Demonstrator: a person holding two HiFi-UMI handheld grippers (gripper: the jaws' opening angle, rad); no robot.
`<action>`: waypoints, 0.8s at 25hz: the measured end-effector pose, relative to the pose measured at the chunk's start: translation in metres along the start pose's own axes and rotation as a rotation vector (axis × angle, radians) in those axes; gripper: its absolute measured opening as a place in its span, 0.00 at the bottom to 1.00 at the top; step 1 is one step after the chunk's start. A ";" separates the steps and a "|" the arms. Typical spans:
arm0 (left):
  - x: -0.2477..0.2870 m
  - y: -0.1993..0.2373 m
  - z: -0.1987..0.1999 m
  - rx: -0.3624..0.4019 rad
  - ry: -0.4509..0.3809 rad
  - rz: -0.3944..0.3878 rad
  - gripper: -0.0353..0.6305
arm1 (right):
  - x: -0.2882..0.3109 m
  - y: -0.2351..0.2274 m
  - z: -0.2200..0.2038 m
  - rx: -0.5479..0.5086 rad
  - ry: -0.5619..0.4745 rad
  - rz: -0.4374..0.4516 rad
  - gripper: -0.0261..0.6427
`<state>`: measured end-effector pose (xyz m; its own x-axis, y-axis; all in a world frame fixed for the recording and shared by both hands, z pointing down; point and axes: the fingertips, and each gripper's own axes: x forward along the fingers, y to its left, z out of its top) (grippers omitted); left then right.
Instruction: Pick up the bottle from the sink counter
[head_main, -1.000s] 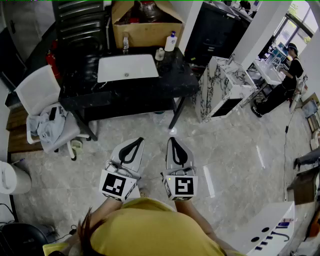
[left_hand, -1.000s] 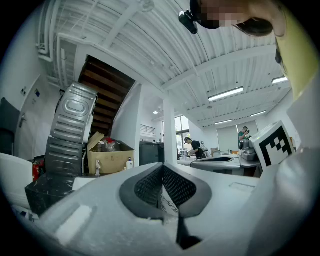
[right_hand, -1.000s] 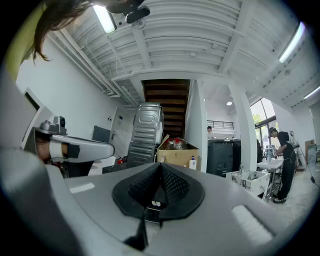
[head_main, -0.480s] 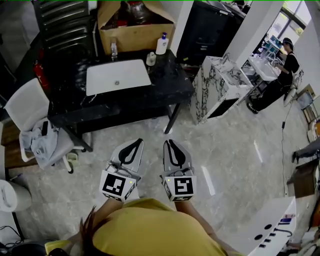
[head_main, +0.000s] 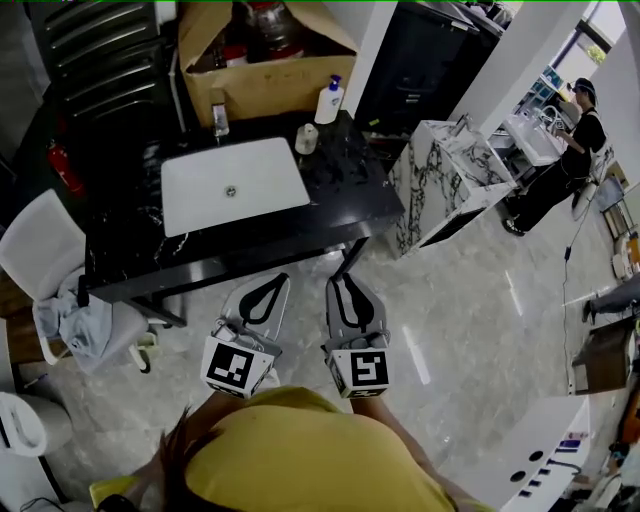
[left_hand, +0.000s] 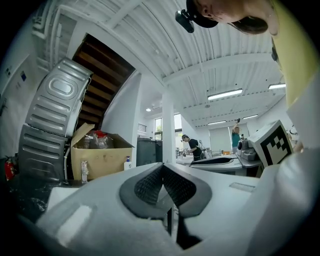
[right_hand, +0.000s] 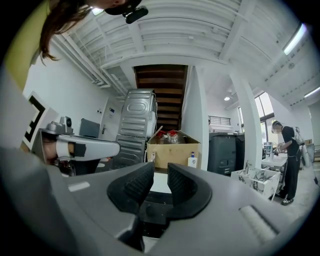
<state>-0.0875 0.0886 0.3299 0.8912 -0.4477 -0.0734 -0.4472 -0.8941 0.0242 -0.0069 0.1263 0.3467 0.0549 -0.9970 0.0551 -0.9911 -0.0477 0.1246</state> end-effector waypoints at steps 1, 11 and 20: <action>0.006 0.009 -0.001 -0.008 -0.004 -0.005 0.06 | 0.011 0.000 0.000 -0.007 -0.002 -0.003 0.17; 0.048 0.066 -0.014 -0.059 0.015 -0.048 0.06 | 0.078 -0.008 0.005 0.009 -0.008 -0.072 0.18; 0.084 0.094 -0.025 -0.077 0.036 -0.034 0.06 | 0.129 -0.030 -0.012 0.017 0.022 -0.057 0.18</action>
<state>-0.0527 -0.0337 0.3510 0.9083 -0.4164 -0.0395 -0.4111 -0.9062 0.0992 0.0314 -0.0001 0.3622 0.1133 -0.9911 0.0704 -0.9882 -0.1051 0.1116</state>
